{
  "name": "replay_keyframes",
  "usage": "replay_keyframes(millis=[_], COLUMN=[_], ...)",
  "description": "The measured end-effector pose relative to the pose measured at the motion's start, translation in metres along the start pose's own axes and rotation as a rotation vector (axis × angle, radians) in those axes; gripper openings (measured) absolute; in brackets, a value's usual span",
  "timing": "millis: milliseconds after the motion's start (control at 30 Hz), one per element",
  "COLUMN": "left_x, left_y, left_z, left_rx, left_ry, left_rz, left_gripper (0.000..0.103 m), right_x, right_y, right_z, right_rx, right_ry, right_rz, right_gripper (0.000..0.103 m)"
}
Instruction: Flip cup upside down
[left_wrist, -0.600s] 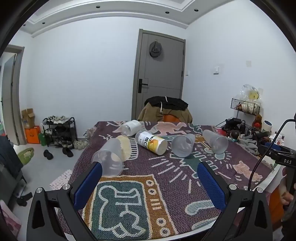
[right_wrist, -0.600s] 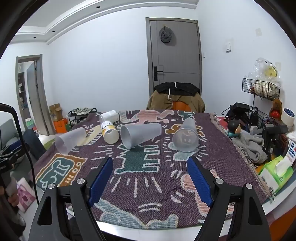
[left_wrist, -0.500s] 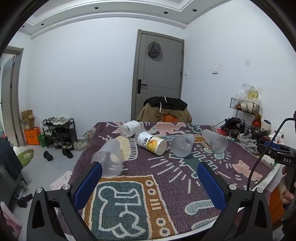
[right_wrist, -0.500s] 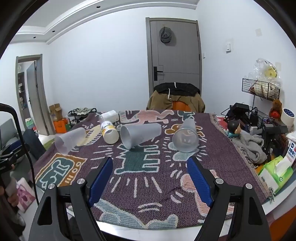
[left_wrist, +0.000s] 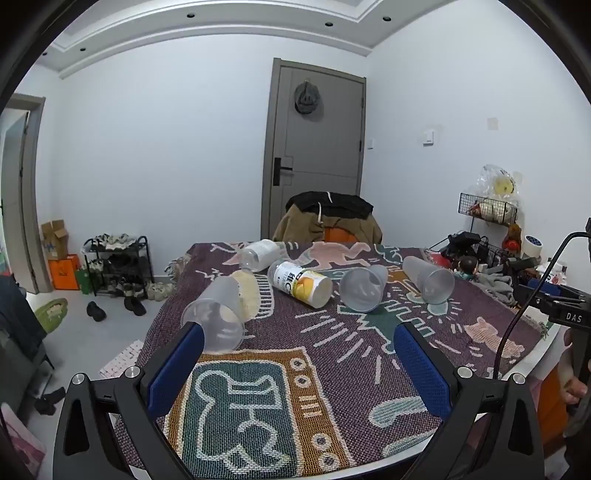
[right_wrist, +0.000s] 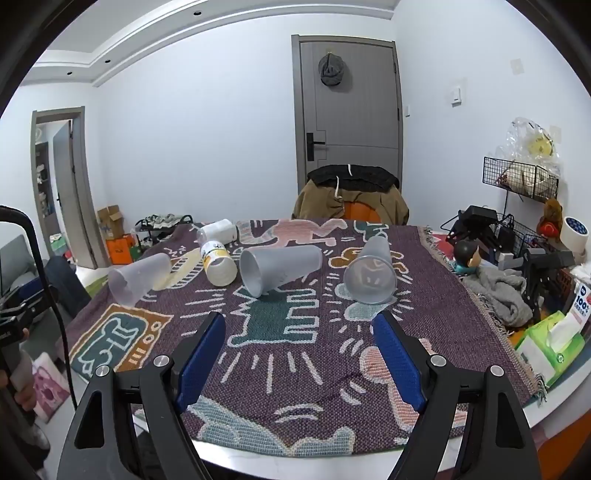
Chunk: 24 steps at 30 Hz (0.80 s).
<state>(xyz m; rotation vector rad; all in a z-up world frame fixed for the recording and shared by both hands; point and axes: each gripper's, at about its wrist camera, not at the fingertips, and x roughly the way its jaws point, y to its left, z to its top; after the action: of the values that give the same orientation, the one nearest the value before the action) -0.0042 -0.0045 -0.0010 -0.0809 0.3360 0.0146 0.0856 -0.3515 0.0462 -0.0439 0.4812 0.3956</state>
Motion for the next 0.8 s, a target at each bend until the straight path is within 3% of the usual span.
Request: replay_keyframes(millis=[800], left_x=[0.0034], left_y=[-0.0032], left_z=[-0.0018], left_rx=[0.008], left_ry=[0.004], left_rz=[-0.004], left_gripper=[0.103], right_x=[0.0008], right_y=[-0.0001], right_z=[-0.0002], right_rx=[0.0], right_ry=[0.004], right_rz=[-0.004], right_gripper=[0.082])
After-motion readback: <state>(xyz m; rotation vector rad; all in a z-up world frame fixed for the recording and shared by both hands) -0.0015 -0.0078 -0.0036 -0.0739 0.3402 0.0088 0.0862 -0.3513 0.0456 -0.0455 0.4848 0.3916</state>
